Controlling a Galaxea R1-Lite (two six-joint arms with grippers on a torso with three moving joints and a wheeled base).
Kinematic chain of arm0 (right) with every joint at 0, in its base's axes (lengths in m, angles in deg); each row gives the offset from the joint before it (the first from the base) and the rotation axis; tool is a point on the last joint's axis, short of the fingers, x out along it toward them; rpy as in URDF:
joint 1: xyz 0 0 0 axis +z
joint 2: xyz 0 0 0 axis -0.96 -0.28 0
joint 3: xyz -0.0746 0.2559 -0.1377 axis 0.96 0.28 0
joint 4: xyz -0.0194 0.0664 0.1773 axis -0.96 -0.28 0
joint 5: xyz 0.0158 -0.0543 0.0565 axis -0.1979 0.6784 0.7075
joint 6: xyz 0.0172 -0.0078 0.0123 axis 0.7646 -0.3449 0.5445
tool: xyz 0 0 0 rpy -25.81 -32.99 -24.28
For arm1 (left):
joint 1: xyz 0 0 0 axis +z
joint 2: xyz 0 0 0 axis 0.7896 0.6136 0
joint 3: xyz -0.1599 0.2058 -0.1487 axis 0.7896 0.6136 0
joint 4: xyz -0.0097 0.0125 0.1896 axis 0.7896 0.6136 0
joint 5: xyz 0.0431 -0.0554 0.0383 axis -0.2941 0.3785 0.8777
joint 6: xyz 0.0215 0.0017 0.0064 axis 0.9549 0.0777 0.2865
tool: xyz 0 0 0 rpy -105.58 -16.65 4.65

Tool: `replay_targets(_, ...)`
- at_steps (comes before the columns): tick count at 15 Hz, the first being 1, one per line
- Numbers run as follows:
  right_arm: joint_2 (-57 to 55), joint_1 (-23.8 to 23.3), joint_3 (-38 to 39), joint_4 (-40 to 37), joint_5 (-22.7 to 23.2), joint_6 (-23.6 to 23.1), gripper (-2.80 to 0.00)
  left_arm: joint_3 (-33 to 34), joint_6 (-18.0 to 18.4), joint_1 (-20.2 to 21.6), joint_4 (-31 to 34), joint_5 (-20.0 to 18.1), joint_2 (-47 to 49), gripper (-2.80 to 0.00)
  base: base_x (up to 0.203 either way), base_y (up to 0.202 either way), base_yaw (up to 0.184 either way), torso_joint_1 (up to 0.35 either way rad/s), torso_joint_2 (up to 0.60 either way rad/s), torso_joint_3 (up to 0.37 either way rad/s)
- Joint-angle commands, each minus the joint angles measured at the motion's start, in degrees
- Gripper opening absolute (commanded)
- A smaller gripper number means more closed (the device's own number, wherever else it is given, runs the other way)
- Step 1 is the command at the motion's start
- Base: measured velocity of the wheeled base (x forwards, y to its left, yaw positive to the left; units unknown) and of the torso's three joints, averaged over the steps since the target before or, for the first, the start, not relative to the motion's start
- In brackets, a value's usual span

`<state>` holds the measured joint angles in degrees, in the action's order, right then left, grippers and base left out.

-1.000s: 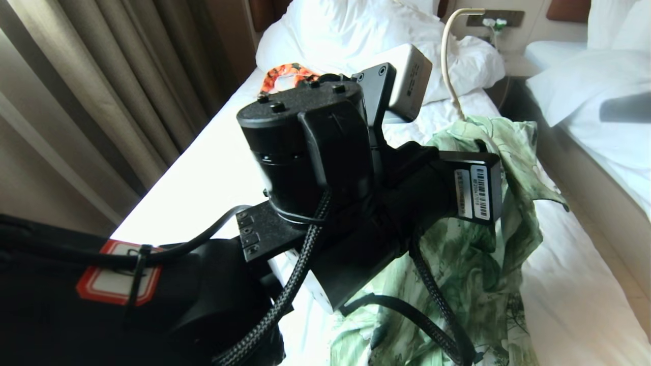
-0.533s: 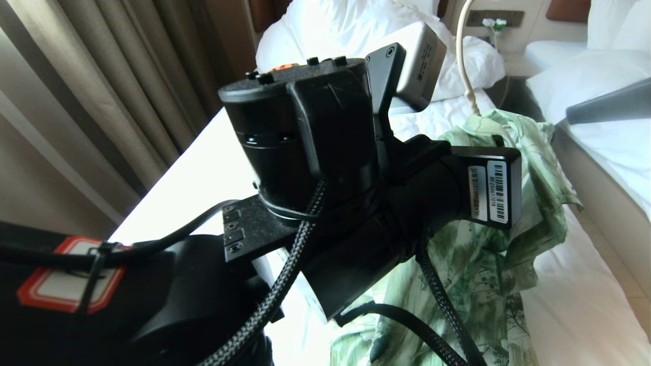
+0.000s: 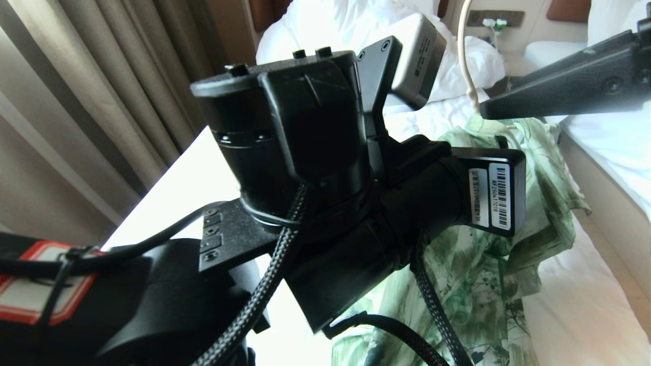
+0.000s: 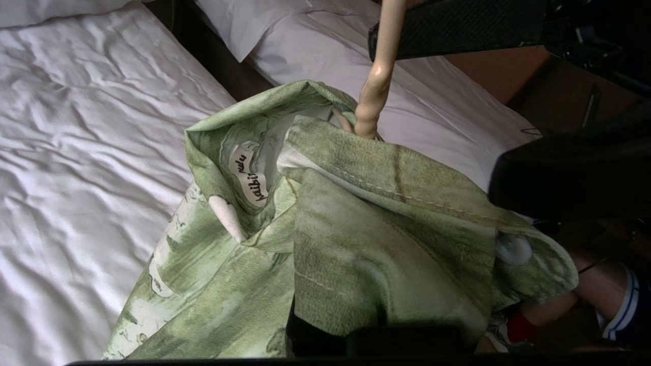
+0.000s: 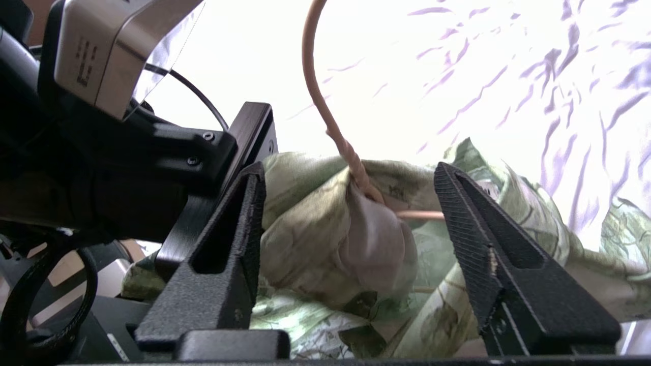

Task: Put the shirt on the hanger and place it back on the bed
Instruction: Take the clothes hanger out of the clothes

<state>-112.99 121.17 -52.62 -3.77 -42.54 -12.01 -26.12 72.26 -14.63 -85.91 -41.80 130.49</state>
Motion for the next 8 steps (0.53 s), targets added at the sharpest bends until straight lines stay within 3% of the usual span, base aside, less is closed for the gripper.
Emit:
replay_targets(1,-1.48,0.64,0.60,2.20,-0.14,-0.51,0.00,0.01,-0.09,-0.10,-0.04,0.21,-0.26,-2.80,0.000,0.000,0.000,0.000,0.00,0.000)
replay_targets(3,-1.70,0.73,1.51,2.71,-0.14,-1.10,0.00,-0.08,-0.09,-0.19,2.75,0.13,-1.39,-2.80,0.000,0.000,0.000,0.000,0.00,0.000)
replay_targets(4,-1.88,0.76,1.91,2.94,-0.14,-2.30,-2.80,-0.17,-0.46,-0.12,3.36,0.05,-2.07,-2.80,0.000,0.000,0.000,0.000,0.00,0.000)
replay_targets(8,-3.22,2.58,3.67,7.67,-0.31,-2.29,-2.80,-0.11,-1.06,-0.10,3.49,0.02,-2.79,-2.80,0.000,0.000,0.000,0.000,0.00,0.000)
